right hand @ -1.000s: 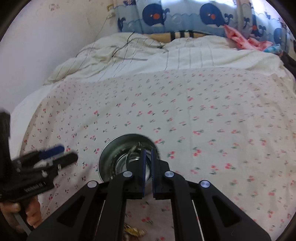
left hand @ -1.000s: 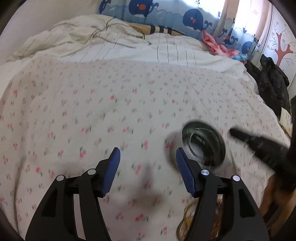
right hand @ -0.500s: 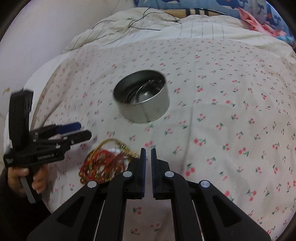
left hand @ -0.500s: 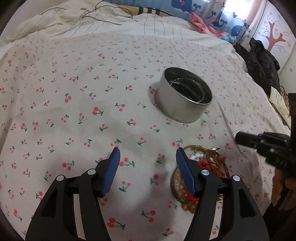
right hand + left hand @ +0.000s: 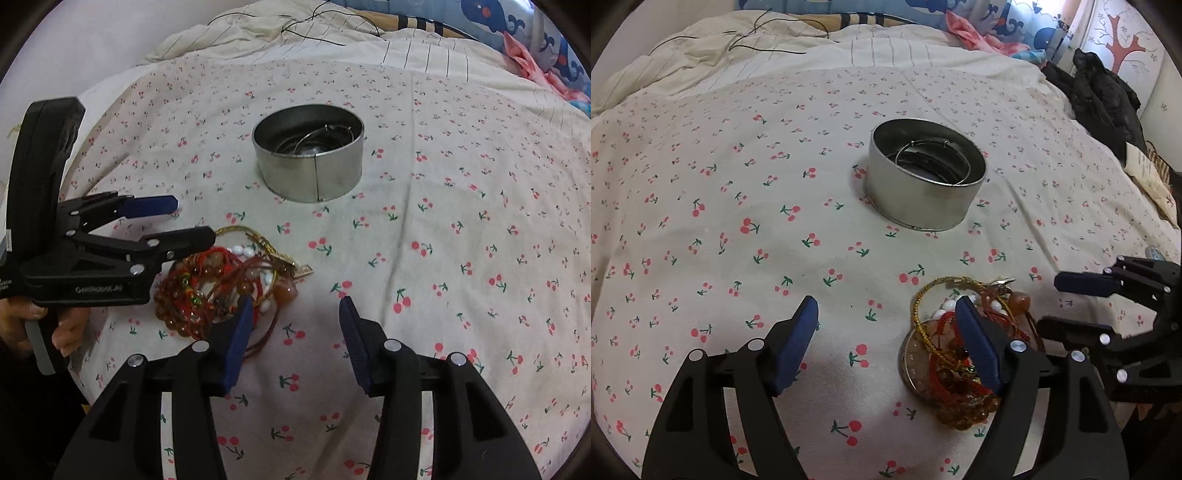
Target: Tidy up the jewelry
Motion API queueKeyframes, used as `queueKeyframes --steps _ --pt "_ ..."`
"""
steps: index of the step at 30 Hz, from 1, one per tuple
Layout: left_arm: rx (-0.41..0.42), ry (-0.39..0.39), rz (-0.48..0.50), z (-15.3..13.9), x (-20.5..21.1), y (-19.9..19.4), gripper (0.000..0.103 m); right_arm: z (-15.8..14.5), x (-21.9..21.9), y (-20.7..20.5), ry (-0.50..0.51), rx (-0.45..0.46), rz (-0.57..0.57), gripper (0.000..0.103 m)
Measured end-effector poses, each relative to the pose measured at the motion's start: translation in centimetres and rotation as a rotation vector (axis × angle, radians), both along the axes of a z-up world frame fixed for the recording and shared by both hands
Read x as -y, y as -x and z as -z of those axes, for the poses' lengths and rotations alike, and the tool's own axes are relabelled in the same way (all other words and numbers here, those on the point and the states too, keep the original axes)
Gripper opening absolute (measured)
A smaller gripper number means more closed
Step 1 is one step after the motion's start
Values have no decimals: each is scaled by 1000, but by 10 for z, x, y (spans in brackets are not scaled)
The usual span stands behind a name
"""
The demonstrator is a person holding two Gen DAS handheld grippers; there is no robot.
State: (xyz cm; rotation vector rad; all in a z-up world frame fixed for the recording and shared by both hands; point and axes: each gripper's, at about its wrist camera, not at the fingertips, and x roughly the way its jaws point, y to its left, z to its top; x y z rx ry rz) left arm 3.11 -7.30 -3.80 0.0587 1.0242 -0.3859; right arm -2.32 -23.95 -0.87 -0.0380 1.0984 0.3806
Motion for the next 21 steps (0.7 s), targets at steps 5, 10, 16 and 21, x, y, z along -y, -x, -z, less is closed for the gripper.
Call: queueKeyframes --steps 5,10,16,21 --pt "-17 0 -18 7 1 -7 73 4 -7 0 -4 3 -13 43" --pt "-21 4 -6 10 5 -8 72 8 -13 -1 15 -4 -28 37" --pt "-36 1 32 12 12 -6 48 12 -19 0 21 -24 -48 17" --pt "-43 17 64 10 14 -4 5 13 -16 0 67 8 -14 3"
